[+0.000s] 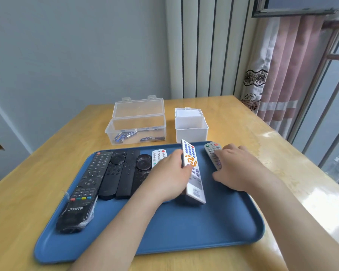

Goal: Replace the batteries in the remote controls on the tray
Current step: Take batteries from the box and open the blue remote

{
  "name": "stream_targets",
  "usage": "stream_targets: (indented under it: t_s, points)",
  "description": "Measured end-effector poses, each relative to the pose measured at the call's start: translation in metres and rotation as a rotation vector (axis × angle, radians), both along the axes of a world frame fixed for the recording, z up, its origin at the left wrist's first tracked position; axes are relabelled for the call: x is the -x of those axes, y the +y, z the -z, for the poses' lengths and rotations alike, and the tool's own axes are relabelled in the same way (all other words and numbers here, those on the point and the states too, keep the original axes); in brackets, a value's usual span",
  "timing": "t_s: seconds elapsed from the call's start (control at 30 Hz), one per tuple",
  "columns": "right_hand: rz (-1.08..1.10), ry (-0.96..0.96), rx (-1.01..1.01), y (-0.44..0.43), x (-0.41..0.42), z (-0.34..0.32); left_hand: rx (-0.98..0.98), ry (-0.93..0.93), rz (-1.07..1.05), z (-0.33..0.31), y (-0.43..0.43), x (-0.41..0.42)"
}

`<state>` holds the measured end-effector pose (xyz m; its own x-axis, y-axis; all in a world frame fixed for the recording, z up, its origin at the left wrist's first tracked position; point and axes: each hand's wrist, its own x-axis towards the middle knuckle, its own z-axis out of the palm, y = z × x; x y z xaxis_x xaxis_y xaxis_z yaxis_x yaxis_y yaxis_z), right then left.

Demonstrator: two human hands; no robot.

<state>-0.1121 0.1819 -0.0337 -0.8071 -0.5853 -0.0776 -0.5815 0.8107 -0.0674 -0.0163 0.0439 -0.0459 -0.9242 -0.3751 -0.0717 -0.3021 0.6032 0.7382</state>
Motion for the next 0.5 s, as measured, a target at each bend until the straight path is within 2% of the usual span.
stream_targets:
  t_s: [0.17,0.23,0.33,0.5]
  points:
    - [-0.014,0.078,0.013,-0.002,-0.005,-0.003,0.041,0.022,0.061,0.001,0.010,0.001]
    - [-0.028,0.105,0.120,-0.002,-0.004,-0.002,0.121,0.054,0.044,0.002,0.011,0.002]
    - [-0.099,0.002,0.332,-0.006,-0.003,0.001,0.240,0.102,0.024,0.003,0.014,0.001]
    - [-0.253,-0.042,0.264,-0.014,-0.004,0.014,0.523,0.084,0.016,-0.001,0.018,-0.004]
